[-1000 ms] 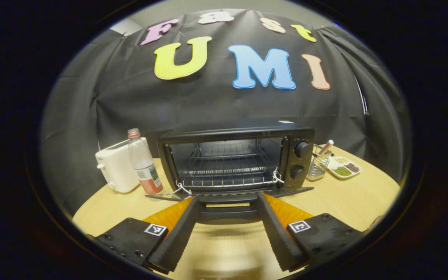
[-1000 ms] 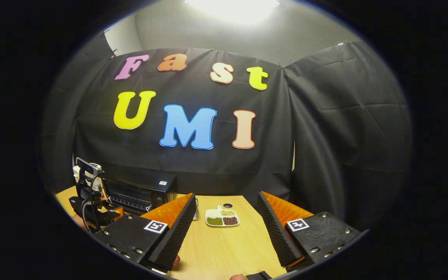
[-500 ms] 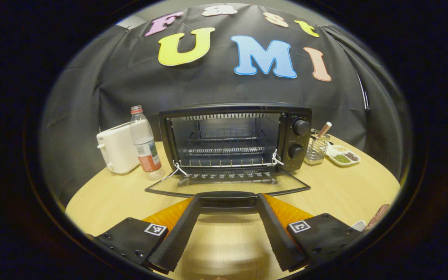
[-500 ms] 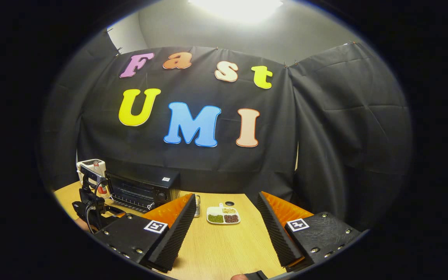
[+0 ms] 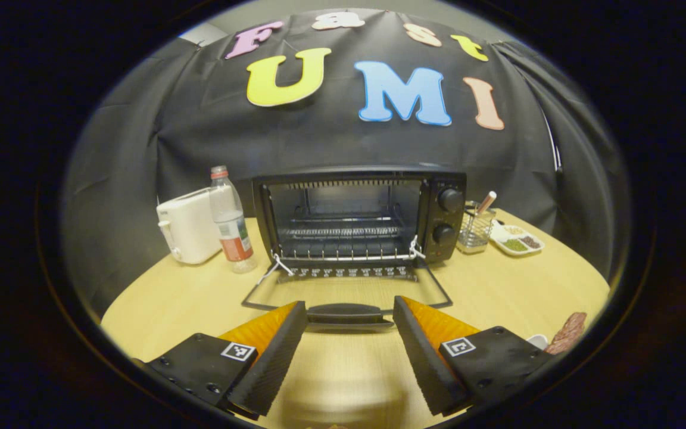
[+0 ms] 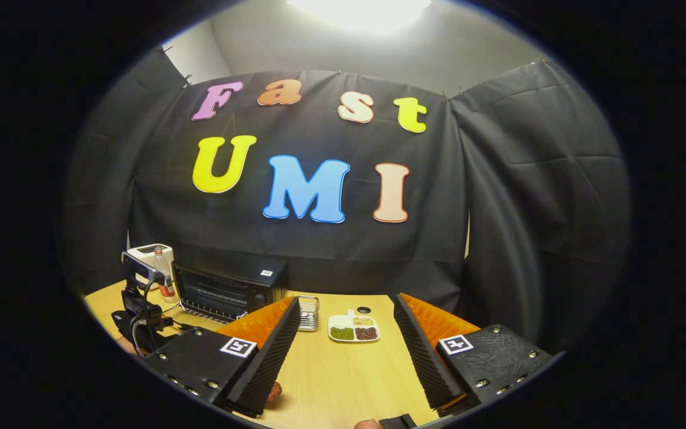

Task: Open the electric oven with the left hand, put the food in, and close the electric oven.

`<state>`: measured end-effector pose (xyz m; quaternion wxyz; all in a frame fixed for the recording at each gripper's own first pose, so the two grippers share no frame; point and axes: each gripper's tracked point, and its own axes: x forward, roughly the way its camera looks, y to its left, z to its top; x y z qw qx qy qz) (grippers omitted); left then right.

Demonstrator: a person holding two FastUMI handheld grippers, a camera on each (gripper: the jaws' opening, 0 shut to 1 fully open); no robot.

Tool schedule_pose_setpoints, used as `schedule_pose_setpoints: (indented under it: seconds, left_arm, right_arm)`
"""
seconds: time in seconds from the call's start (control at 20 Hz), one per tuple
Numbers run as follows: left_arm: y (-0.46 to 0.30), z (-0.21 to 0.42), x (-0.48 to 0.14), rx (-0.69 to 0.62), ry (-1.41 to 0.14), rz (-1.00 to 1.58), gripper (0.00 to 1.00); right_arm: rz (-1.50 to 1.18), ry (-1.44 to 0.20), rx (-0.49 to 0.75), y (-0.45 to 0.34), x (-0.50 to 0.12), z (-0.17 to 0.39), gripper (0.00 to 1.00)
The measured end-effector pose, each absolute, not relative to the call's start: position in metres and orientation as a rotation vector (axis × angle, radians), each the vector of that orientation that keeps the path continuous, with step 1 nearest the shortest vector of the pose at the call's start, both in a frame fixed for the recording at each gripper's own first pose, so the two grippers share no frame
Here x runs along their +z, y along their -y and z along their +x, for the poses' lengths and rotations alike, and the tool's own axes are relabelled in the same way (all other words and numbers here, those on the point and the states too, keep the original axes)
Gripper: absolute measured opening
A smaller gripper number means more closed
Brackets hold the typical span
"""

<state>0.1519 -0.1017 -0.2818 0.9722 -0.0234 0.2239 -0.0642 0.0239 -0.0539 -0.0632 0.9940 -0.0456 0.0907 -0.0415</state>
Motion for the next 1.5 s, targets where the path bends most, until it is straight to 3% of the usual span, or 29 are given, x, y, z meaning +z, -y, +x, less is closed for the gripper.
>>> schedule_pose_setpoints:
  seconds: [0.45, 0.7, 0.85, 0.9, 1.0, 1.2, 1.25, 1.3, 1.35, 1.45, 1.5]
  left_arm:
    - [0.061, 0.140, -0.138, -0.081, -0.203, -0.090, 0.98]
    - [0.039, 0.119, -0.090, -0.052, -0.118, -0.081, 1.00]
    - [0.028, 0.107, -0.071, -0.042, -0.092, -0.077, 1.00]
    - [0.027, 0.101, -0.066, -0.038, -0.090, -0.081, 0.91]
    - [0.022, 0.091, -0.058, -0.028, -0.083, -0.087, 0.98]
    - [0.017, 0.078, -0.048, -0.025, -0.072, -0.087, 0.97]
    - [0.017, 0.076, -0.046, -0.026, -0.071, -0.081, 0.91]
    - [0.016, 0.074, -0.046, -0.027, -0.069, -0.073, 0.91]
    - [0.015, 0.073, -0.045, -0.024, -0.069, -0.067, 0.97]
    - [0.014, 0.070, -0.049, -0.019, -0.076, -0.070, 0.97]
    - [0.012, 0.067, -0.051, -0.014, -0.081, -0.075, 0.92]
  right_arm:
    - [0.031, -0.264, 0.038, 0.023, -0.104, 0.038, 0.96]
    - [0.141, -0.406, 0.112, 0.005, -0.150, 0.039, 0.96]
    - [0.261, -0.521, 0.133, -0.002, -0.185, 0.037, 0.97]
    - [0.295, -0.555, 0.128, -0.002, -0.196, 0.036, 0.97]
    - [0.334, -0.608, 0.113, -0.001, -0.215, 0.036, 0.97]
    - [0.426, -0.724, 0.144, -0.013, -0.253, 0.032, 0.97]
    - [0.457, -0.749, 0.150, -0.016, -0.261, 0.029, 0.97]
    - [0.492, -0.778, 0.157, -0.019, -0.269, 0.026, 0.97]
    - [0.526, -0.804, 0.163, -0.023, -0.276, 0.024, 0.97]
    - [0.591, -0.853, 0.163, -0.030, -0.291, 0.019, 0.96]
    - [0.622, -0.875, 0.163, -0.033, -0.297, 0.015, 0.95]
